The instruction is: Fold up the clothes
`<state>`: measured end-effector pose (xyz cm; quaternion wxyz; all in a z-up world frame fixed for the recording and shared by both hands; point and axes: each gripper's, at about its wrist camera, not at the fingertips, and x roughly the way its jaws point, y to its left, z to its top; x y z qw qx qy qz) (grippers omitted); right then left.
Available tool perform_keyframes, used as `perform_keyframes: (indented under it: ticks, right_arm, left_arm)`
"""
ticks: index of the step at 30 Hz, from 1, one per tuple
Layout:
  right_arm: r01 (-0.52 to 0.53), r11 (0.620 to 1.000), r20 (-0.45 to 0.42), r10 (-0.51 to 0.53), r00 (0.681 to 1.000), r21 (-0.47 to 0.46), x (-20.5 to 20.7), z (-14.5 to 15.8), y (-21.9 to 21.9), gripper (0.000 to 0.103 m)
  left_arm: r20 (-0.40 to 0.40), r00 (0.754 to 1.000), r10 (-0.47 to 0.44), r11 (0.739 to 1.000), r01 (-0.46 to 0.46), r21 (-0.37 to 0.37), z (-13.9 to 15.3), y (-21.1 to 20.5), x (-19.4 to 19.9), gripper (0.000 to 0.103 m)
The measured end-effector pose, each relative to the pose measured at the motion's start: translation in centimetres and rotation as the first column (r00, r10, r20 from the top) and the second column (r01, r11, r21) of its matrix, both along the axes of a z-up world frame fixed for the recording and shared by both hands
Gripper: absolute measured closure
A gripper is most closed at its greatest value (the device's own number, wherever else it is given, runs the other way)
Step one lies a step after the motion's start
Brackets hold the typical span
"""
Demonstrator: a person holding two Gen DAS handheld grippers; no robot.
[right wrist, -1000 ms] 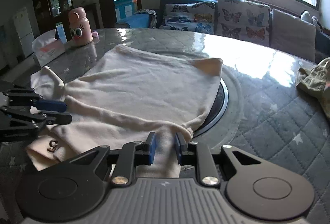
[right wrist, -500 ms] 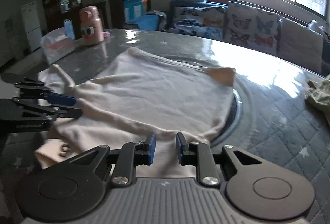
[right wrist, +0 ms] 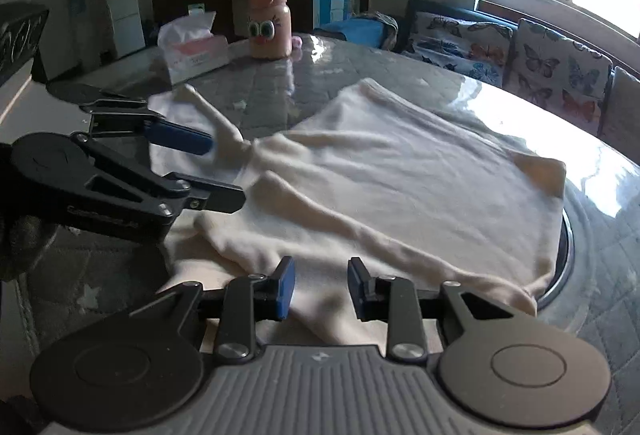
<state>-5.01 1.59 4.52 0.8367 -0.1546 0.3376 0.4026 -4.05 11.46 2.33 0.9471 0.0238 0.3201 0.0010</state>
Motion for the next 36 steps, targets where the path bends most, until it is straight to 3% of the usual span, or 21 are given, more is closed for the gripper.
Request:
perform_keyframes:
  ticks: [7,11,15,17,19,28,32,36]
  right_arm:
    - [-0.045,0.999,-0.004,0.045,0.999,-0.021,-0.6,-0.8,1.7,0.067]
    - [-0.043,0.999,-0.002,0.043,0.999,-0.005,-0.7,-0.2,1.5,0.06]
    - [-0.027,1.0,0.002,0.027,1.0,-0.001,-0.6,0.1,1.1,0.058]
    - [-0.021,1.0,-0.001,0.021,1.0,-0.001,-0.7,0.1,0.9,0.058]
    - [-0.016,1.0,-0.004,0.016,1.0,-0.003,-0.7,0.0,0.7,0.058]
    - [0.006,1.0,-0.001,-0.006,1.0,0.013,-0.8,0.5,-0.1,0.054]
    - [0.014,1.0,0.0,-0.014,1.0,0.022,-0.9,0.6,-0.5,0.053]
    - [0.031,0.999,-0.006,-0.031,1.0,0.037,-0.8,0.7,-1.2,0.053]
  left_arm:
    - [0.021,0.977,0.212,0.977,-0.212,0.011,0.2,5.6,-1.4,0.026]
    - [0.028,0.932,0.361,0.933,-0.361,0.011,0.2,9.7,-2.0,0.027]
    - [0.02,0.864,0.503,0.865,-0.502,-0.009,-0.3,13.9,-2.0,0.028]
    - [0.008,0.834,0.552,0.834,-0.552,-0.023,-0.6,15.6,-1.9,0.028]
    - [-0.009,0.819,0.574,0.818,-0.574,-0.042,-1.0,16.9,-1.7,0.03]
    - [-0.051,0.81,0.584,0.806,-0.586,-0.079,-2.3,18.4,-0.7,0.046]
    - [-0.048,0.821,0.568,0.817,-0.57,-0.084,-2.1,17.9,-0.4,0.082]
    - [-0.038,0.841,0.54,0.836,-0.541,-0.091,-1.1,16.3,-0.3,0.094]
